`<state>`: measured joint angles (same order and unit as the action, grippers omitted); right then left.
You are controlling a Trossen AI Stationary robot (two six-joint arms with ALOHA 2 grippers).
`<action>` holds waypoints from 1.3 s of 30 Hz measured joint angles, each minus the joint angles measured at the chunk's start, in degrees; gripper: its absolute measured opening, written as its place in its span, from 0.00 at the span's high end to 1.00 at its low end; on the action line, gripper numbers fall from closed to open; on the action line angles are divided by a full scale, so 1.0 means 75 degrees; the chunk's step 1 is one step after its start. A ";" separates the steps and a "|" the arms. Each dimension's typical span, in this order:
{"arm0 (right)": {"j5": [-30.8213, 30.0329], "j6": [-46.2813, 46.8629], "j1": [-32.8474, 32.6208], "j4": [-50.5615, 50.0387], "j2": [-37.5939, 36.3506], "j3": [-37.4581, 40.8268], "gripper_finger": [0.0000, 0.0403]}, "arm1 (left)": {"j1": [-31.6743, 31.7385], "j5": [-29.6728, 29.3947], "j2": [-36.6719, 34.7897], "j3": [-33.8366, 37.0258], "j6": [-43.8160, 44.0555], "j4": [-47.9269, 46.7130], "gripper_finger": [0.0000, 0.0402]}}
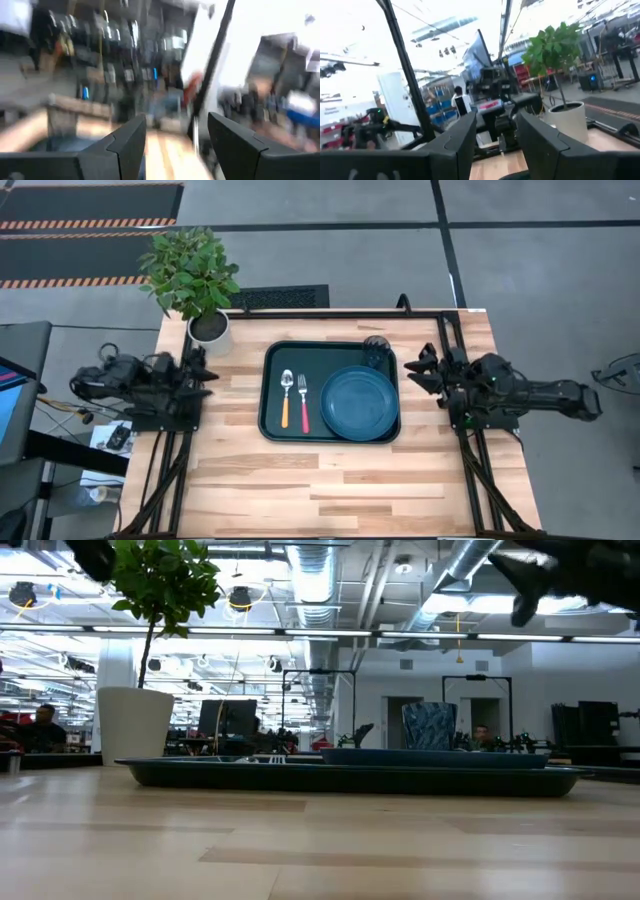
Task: Pick and place plate/cup/fork/spoon on tray
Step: Return to Home Position
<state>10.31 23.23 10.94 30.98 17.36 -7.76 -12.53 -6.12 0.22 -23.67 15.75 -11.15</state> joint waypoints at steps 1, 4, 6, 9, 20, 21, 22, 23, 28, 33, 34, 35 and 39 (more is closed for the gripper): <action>0.0001 0.0036 0.0028 0.0107 -0.0188 0.0252 0.58 | 0.0000 0.0211 0.0012 0.0077 0.0003 -0.0189 0.50; -0.0110 0.0113 0.0072 0.0535 -0.0576 0.0942 0.58 | -0.0013 0.0835 0.0268 0.0478 -0.0023 0.0427 0.50; -0.0364 0.0124 0.0047 -0.0145 -0.0851 0.0961 0.58 | 0.0007 0.1055 0.0231 0.1044 -0.0005 0.0572 0.50; -0.0612 0.0071 0.0050 -0.0630 -0.0934 0.0969 0.58 | -0.0006 0.1600 0.0016 0.1831 0.0000 0.1412 0.50; -0.0589 -0.0723 0.0047 -0.1737 -0.0973 0.0975 0.58 | -0.0079 0.1654 -0.0004 0.3073 -0.0366 0.2123 0.50; -0.0599 -0.0860 0.0047 -0.1975 -0.0973 0.0977 0.58 | -0.0079 0.1622 0.0003 0.3076 -0.0486 0.2097 0.50; -0.0608 -0.0980 0.0047 -0.2247 -0.0969 0.0978 0.58 | -0.0079 0.1514 0.0016 0.3076 -0.0582 0.1896 0.50; -0.0698 -0.1077 0.0047 -0.2520 -0.0965 0.0978 0.58 | -0.0082 0.1347 0.0023 0.3076 -0.0639 0.1727 0.50; -0.1709 -0.1108 0.0047 -0.3550 -0.0845 0.0981 0.57 | -0.0082 0.0964 0.0016 0.3079 -0.1225 0.1745 0.50; -0.2111 -0.1108 0.0059 -0.3778 -0.0736 0.0981 0.58 | -0.0082 0.0791 0.0019 0.3085 -0.1402 0.1735 0.50; -0.2113 -0.1108 0.0059 -0.3777 -0.0710 0.0981 0.58 | -0.0082 0.0738 0.0019 0.3085 -0.1402 0.1733 0.50; -0.2116 -0.1108 0.0059 -0.3782 -0.0705 0.0981 0.58 | -0.0082 0.0707 0.0019 0.3087 -0.1402 0.1730 0.50; -0.2122 -0.1105 0.0054 -0.3785 -0.0707 0.0981 0.58 | -0.0082 0.0701 0.0019 0.3093 -0.1402 0.1727 0.50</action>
<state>-5.61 14.94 11.34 2.59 12.06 -0.40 -13.15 -0.86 0.36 -0.47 5.23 1.80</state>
